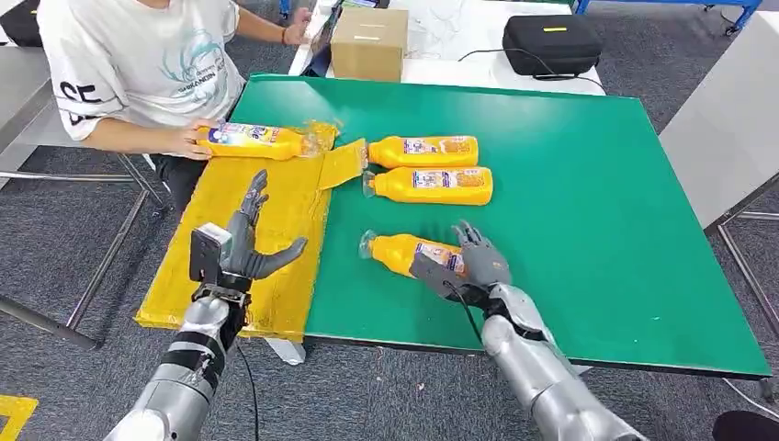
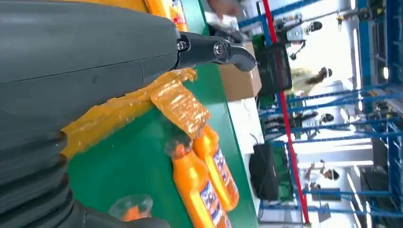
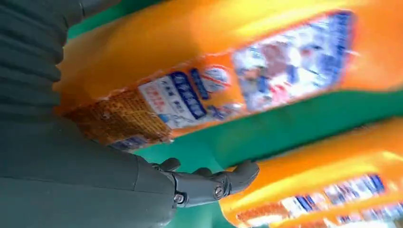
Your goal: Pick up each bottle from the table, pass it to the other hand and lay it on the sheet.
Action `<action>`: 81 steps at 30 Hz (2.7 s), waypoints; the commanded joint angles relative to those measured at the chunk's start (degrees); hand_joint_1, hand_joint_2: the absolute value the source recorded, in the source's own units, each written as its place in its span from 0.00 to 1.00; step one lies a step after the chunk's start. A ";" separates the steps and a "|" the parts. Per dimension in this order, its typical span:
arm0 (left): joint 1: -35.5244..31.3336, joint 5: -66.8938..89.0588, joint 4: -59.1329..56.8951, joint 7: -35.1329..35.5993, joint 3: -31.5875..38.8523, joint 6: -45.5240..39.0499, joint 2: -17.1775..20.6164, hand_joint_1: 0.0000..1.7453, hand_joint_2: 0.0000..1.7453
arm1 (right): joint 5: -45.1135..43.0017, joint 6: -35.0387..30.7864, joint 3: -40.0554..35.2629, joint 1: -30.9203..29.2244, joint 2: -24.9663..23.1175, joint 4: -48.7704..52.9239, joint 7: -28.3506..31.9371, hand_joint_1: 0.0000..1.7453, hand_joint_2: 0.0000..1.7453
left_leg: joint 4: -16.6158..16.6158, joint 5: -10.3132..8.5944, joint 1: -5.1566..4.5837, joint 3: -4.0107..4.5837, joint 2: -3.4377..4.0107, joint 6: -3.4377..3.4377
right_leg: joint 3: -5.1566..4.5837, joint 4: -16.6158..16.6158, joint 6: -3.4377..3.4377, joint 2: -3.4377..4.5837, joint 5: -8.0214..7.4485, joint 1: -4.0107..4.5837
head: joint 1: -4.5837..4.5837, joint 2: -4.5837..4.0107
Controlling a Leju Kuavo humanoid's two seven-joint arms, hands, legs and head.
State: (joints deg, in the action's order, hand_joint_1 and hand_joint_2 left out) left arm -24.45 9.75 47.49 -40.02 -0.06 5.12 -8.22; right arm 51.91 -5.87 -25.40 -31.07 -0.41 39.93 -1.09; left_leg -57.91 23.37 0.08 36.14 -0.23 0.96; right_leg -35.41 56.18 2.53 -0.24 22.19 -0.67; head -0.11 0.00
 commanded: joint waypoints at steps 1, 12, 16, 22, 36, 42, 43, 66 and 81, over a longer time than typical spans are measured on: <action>-4.22 -0.19 -6.60 0.02 1.49 3.01 -0.52 0.00 1.00 | 3.30 14.21 -9.60 -11.96 7.77 -12.34 -0.40 0.01 1.00 | -0.01 0.03 -0.01 -0.13 -0.11 -0.02 | 0.15 0.02 -0.04 -0.11 0.07 -0.01 | 0.00 0.00; -5.62 -2.01 -8.40 0.02 0.46 6.75 -0.45 0.00 1.00 | 0.33 29.68 -13.72 -26.48 7.17 -17.48 5.79 1.00 1.00 | -0.08 0.02 -0.10 -0.10 0.10 0.03 | 0.03 0.16 0.05 0.08 -0.01 -0.09 | 0.00 0.00; -5.69 -2.58 -8.63 0.02 -0.35 6.69 -0.26 0.00 1.00 | -4.78 26.38 -12.49 -24.24 7.27 -16.95 5.69 1.00 1.00 | -0.03 -0.02 -0.06 -0.11 -0.01 0.05 | 0.09 0.06 0.09 -0.02 -0.04 -0.05 | 0.02 0.00; -5.00 -3.80 -7.41 0.02 -0.58 5.22 0.04 0.00 1.00 | -14.85 13.88 -6.64 -16.21 5.50 -10.73 7.54 1.00 1.00 | 0.01 -0.02 -0.02 -0.09 0.01 0.04 | 0.11 -0.02 0.07 0.00 -0.05 -0.02 | 0.00 0.00; -5.17 -2.82 -7.89 0.36 0.18 -0.24 -2.10 0.00 1.00 | -17.50 -7.63 -2.93 2.30 -2.01 11.48 10.08 1.00 1.00 | -0.03 0.11 0.04 -0.06 0.06 0.00 | 0.02 0.10 -0.01 0.07 0.11 0.05 | 0.02 0.00; -5.31 -2.76 -8.15 1.17 0.27 -1.37 -2.32 0.00 1.00 | -18.55 -8.83 -1.49 3.55 -2.88 12.76 11.25 1.00 1.00 | 0.01 0.00 0.00 0.14 0.04 0.04 | -0.16 0.03 0.04 0.04 -0.01 0.00 | 0.02 0.00; -5.35 -2.95 -7.99 1.62 0.21 -1.72 -2.77 0.00 1.00 | -18.45 -11.00 -0.88 5.50 -4.38 14.65 12.51 1.00 1.00 | 0.00 0.02 0.00 0.11 0.02 0.03 | -0.11 0.04 0.03 0.01 0.02 0.00 | 0.02 0.00; -4.16 -16.07 -3.08 11.72 -10.26 11.53 -3.93 0.00 1.00 | -22.08 -15.30 -7.52 5.15 -14.79 2.10 22.13 1.00 1.00 | 0.00 0.09 0.03 0.05 0.07 -0.01 | -0.07 0.06 -0.01 0.05 0.09 0.03 | 0.02 0.00; -2.20 -18.74 0.38 11.73 -11.79 13.47 -2.23 0.00 1.00 | -22.36 -16.49 -8.36 6.11 -14.28 1.09 22.50 1.00 1.00 | 0.04 0.09 0.05 0.02 0.07 -0.01 | -0.04 -0.01 -0.02 0.05 0.08 0.05 | 0.00 0.00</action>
State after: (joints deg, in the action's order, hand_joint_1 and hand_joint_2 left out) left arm -25.89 -7.67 46.44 -28.50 -8.89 17.64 -13.07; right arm 29.68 -21.51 -30.53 -23.75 -15.34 46.01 20.72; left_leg -57.91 23.33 0.08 36.49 -0.22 1.02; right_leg -35.76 56.22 2.60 -0.24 22.16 -0.67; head -0.11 0.00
